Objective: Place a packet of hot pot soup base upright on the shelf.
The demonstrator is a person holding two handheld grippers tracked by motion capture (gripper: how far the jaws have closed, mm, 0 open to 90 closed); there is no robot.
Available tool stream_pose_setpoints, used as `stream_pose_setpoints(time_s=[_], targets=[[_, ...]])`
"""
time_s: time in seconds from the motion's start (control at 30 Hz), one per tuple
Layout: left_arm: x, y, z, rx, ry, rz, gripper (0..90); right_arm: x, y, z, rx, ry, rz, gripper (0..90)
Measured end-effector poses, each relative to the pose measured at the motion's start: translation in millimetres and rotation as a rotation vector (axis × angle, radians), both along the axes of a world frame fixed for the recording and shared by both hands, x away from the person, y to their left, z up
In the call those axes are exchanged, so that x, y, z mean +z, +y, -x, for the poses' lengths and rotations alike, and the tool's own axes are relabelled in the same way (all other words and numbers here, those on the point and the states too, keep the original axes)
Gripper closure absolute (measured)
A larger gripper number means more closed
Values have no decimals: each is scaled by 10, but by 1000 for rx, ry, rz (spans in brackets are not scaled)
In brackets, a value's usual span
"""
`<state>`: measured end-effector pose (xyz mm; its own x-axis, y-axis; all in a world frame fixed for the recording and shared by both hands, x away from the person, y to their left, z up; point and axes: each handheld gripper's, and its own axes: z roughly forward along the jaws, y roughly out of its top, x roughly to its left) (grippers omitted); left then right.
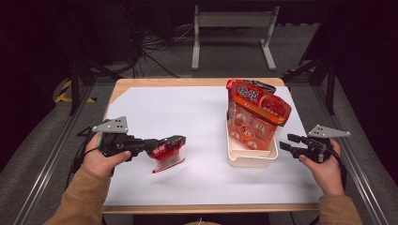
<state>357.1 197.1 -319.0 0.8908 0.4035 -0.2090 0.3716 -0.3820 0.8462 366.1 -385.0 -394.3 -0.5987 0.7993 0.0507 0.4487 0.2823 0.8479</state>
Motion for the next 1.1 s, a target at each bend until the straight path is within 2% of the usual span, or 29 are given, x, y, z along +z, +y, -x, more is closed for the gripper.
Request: stream_pose_setpoints(time_s=[0.1,0.27,0.43,0.47,0.73,0.8,0.83,1.1], targets=[[73,-49,-30,-11,-11,-5,900,-87,20,-4,-24,-19,44,473],[154,-111,-101,-6,2,-10,899,-147,0,27,-32,-2,28,472],[265,-215,-165,-22,-13,-16,899,-175,-40,49,-47,6,17,468],[310,-247,-184,-22,-27,-7,899,-182,-46,51,-47,6,16,467],[429,-354,-231,-30,-53,19,899,-216,-83,58,-53,13,9,461],[457,-378,-240,-36,-81,26,899,-224,-93,55,-54,18,2,461],[464,-385,-254,-41,-93,31,899,-223,-104,53,-50,17,-20,461],[500,-431,-334,-52,-101,65,899,-217,-127,55,-60,13,-28,462]])
